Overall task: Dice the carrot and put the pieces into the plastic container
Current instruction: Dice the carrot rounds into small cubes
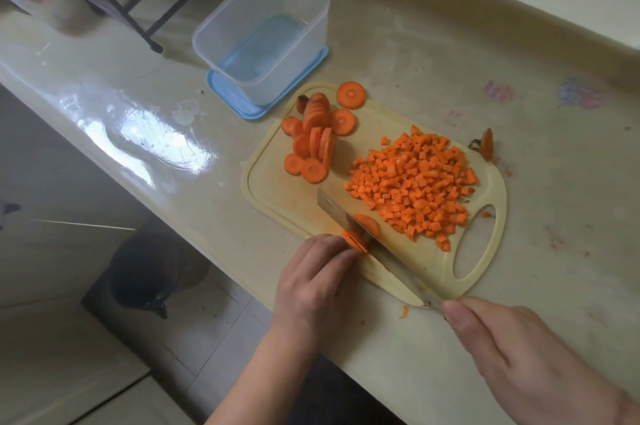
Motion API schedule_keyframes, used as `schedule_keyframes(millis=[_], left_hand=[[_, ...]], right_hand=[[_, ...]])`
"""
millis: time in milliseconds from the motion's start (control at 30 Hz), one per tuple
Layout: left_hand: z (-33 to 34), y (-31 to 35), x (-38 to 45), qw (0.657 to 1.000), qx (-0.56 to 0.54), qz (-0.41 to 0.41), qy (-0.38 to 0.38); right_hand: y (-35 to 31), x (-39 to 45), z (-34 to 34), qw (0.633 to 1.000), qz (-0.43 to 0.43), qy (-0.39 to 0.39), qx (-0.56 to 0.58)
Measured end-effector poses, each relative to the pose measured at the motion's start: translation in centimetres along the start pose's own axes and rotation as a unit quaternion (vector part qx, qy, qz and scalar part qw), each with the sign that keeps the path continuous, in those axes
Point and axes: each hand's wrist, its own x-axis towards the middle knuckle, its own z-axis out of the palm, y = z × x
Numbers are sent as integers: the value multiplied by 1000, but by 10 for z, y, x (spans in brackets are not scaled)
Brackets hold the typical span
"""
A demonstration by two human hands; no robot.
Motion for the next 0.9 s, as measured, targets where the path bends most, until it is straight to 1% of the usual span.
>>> schedule_keyframes(millis=[367, 533, 633, 767, 900], left_hand=[[3, -3, -1, 1000, -18, -3, -1], [2, -3, 0, 1000, -22, -8, 2], [3, -2, 1, 1000, -29, -10, -2], [1, -4, 0, 999, -34, 0, -4], [-5, -3, 3, 999, -51, 8, -3]], right_hand=[[8, -12, 1, 1000, 23, -13, -12], [3, 1, 13, 999, 4, -19, -46], [1, 9, 17, 1000, -16, -4, -25], [2, 3, 11, 1000, -18, -10, 8], [9, -6, 7, 1000, -27, -2, -14]])
